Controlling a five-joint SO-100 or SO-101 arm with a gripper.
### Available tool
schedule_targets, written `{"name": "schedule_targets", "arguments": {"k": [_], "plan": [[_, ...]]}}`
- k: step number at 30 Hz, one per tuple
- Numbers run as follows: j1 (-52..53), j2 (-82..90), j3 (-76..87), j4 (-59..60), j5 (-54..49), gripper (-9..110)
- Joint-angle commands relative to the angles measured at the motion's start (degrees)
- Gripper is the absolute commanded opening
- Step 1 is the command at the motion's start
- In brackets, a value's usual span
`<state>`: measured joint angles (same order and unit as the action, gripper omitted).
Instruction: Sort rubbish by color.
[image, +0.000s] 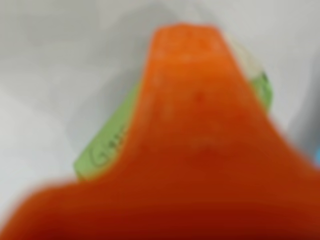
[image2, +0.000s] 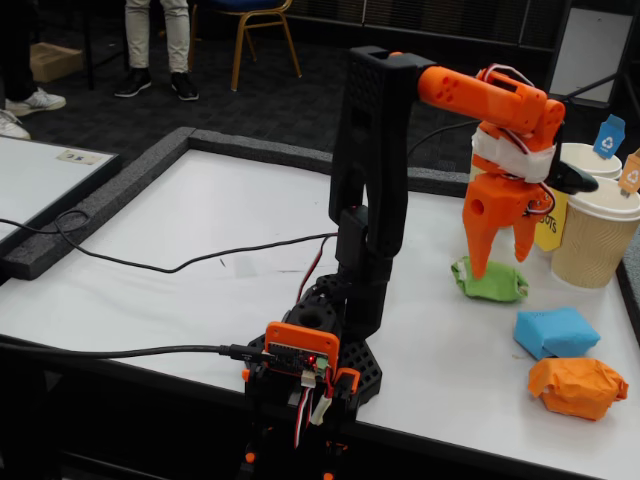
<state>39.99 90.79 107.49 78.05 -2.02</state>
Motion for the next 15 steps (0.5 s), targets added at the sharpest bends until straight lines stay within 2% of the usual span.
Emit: {"name": "schedule_targets", "arguments": {"k": [1,15], "plan": [[-1.7,0.5,-2.1,-3.0,-1.2,25],[-1.8,-3.4,0.2,-9.8,-1.2,22]]}}
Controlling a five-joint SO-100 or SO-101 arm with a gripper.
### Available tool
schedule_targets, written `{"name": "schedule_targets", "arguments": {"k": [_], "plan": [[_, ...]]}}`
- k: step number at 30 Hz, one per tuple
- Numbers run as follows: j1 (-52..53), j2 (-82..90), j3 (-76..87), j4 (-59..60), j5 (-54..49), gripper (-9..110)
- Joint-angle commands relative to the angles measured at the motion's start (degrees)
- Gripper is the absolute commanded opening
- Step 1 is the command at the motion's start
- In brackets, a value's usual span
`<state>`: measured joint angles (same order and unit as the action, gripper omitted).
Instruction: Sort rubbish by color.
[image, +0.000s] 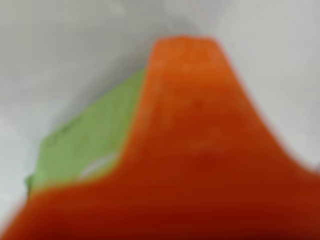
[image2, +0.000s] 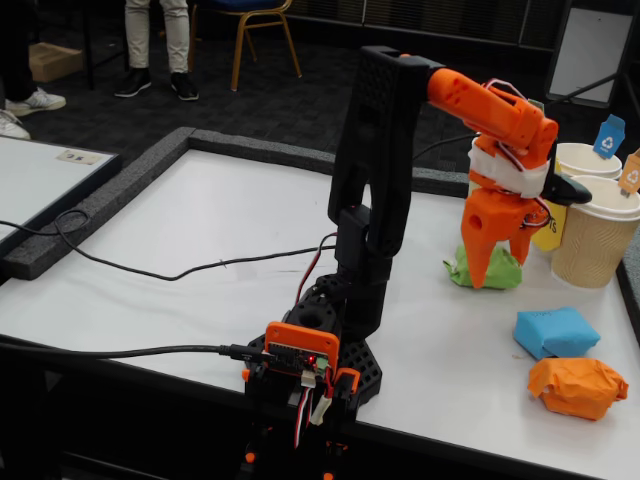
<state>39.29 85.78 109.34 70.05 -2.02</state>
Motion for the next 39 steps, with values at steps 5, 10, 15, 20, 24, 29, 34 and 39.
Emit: {"name": "schedule_targets", "arguments": {"k": [5,10,15,20,24,29,34,39], "plan": [[-1.2,1.6,-1.8,-2.9,-1.2,17],[-1.2,1.6,-2.8,-3.3,-1.2,3],[-1.2,1.8,-4.2,-3.1,-1.2,0],[-1.2,2.5,-6.7,-0.9,-1.2,0],[-1.2,3.0,-9.1,0.0,-1.2,0],[-1.4,4.6,-10.2,0.3,-0.6,14],[-2.4,6.9,-10.6,1.7,-1.1,21],[-4.4,10.0,-10.8,4.3,-1.1,24]]}}
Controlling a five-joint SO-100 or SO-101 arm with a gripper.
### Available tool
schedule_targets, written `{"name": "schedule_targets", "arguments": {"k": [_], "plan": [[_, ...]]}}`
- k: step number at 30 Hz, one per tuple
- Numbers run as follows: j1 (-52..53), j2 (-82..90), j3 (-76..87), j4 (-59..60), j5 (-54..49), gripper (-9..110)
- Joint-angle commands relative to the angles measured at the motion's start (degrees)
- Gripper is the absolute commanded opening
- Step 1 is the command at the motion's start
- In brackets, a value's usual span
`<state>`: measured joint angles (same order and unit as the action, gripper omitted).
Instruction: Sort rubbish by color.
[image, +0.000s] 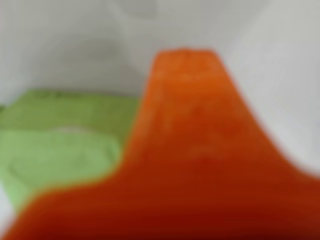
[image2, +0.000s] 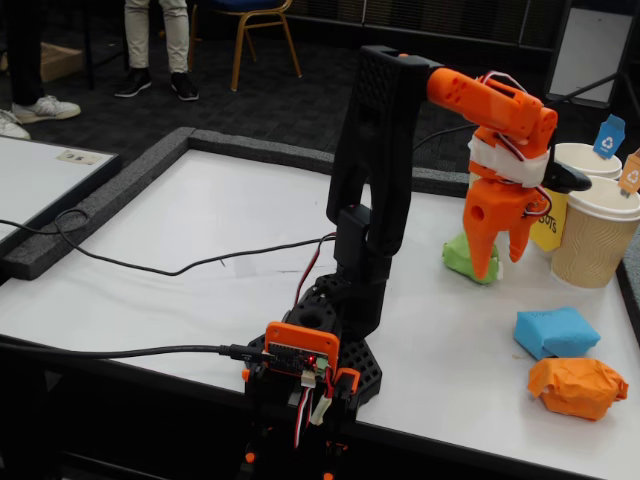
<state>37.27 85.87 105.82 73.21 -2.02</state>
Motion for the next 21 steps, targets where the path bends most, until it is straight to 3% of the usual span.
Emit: {"name": "schedule_targets", "arguments": {"k": [1,10,21], "plan": [[-3.4,10.4,-7.0,1.4,-1.1,24],[-11.2,10.5,-1.9,-0.2,-1.1,24],[-5.9,6.1,-1.8,-5.0,-0.9,26]]}}
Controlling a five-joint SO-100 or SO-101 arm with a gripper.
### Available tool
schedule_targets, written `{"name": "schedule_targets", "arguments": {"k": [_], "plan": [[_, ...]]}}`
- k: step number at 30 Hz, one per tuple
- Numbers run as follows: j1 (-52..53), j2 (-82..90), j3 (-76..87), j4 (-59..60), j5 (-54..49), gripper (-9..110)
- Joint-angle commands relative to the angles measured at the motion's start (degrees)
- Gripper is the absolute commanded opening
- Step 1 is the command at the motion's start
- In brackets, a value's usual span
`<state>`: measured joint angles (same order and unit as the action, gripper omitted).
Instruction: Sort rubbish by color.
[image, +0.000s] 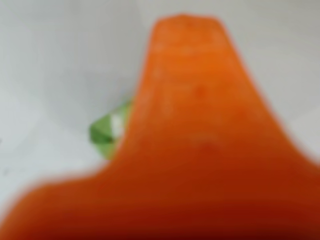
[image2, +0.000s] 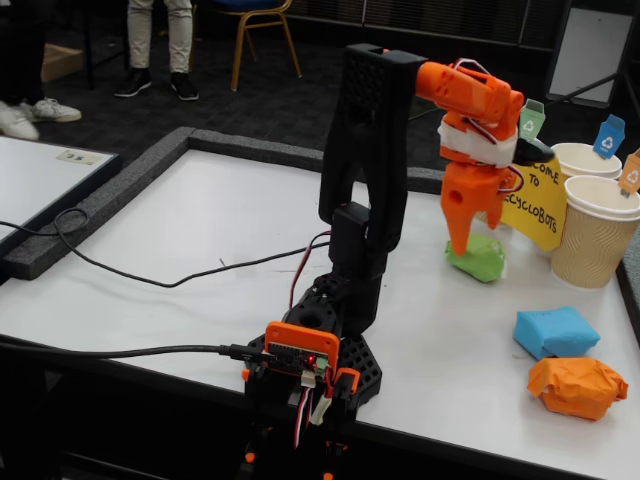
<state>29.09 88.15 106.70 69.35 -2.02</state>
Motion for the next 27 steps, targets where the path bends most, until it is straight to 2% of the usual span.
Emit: {"name": "schedule_targets", "arguments": {"k": [1,10,15,27], "plan": [[2.6,3.3,-2.9,-1.1,-0.9,26],[4.1,1.2,-3.0,-2.5,-1.1,22],[4.1,1.2,-3.0,-4.6,-1.1,0],[4.7,1.4,-3.0,-3.6,-1.1,0]]}}
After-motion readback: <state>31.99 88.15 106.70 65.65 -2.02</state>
